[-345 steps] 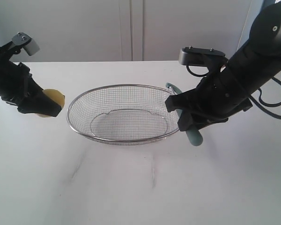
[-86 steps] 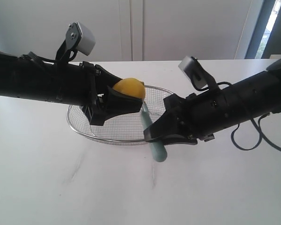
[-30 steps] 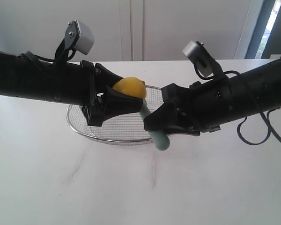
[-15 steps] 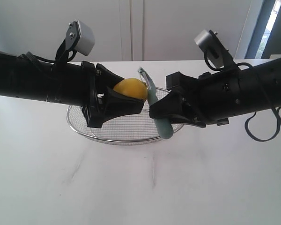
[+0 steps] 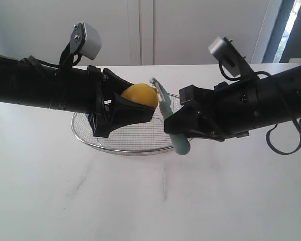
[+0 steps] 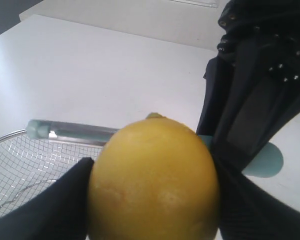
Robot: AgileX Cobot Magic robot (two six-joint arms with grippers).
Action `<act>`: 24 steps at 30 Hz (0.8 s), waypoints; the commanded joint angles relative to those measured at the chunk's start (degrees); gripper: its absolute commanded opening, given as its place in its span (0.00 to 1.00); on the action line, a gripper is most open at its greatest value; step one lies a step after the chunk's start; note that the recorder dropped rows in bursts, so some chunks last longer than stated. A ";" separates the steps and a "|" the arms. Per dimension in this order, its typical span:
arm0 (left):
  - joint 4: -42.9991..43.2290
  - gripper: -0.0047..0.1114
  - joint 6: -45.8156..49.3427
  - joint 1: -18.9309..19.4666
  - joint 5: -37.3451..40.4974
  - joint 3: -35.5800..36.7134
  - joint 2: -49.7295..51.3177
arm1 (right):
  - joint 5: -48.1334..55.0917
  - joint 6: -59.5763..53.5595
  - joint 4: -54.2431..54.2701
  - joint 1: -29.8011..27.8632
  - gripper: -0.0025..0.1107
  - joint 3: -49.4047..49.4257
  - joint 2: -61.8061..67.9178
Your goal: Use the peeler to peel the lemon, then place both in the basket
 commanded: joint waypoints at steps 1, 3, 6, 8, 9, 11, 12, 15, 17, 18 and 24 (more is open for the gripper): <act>-1.28 0.04 0.09 -0.08 1.56 -0.27 -0.47 | 3.56 -0.05 -0.33 0.00 0.02 0.30 2.18; -1.28 0.04 0.09 -0.08 1.56 -0.27 -0.47 | 4.75 -0.05 -0.33 0.00 0.02 0.30 3.47; -1.28 0.04 0.09 -0.08 1.56 -0.27 -0.47 | 4.87 -0.05 -0.23 0.00 0.02 0.30 4.84; -1.43 0.04 0.09 -0.08 1.56 -0.27 -0.47 | 5.34 -0.35 -0.10 0.00 0.02 0.30 5.48; -1.41 0.04 0.09 -0.08 1.56 -0.27 -0.47 | 5.91 -0.79 0.29 0.00 0.02 0.30 5.75; -1.41 0.04 0.09 -0.08 1.56 -0.27 -0.47 | 7.61 -2.17 1.45 0.00 0.02 0.30 6.01; -1.41 0.04 0.09 -0.08 1.56 -0.27 -0.47 | 8.24 -2.72 2.02 0.00 0.02 0.30 6.01; -1.49 0.04 0.09 -0.08 0.93 -0.27 -0.47 | 9.19 -3.70 3.33 0.00 0.02 0.30 6.01; -1.49 0.04 0.09 -0.08 0.50 -0.27 -0.47 | 9.75 -4.20 3.44 0.00 0.02 0.30 6.01; -1.49 0.04 0.09 -0.08 0.38 -0.27 -0.47 | 9.75 -4.20 3.44 0.00 0.02 0.30 6.01; -1.49 0.04 0.09 -0.08 0.29 -0.27 -0.47 | 8.10 -3.36 3.54 0.00 0.02 0.30 6.01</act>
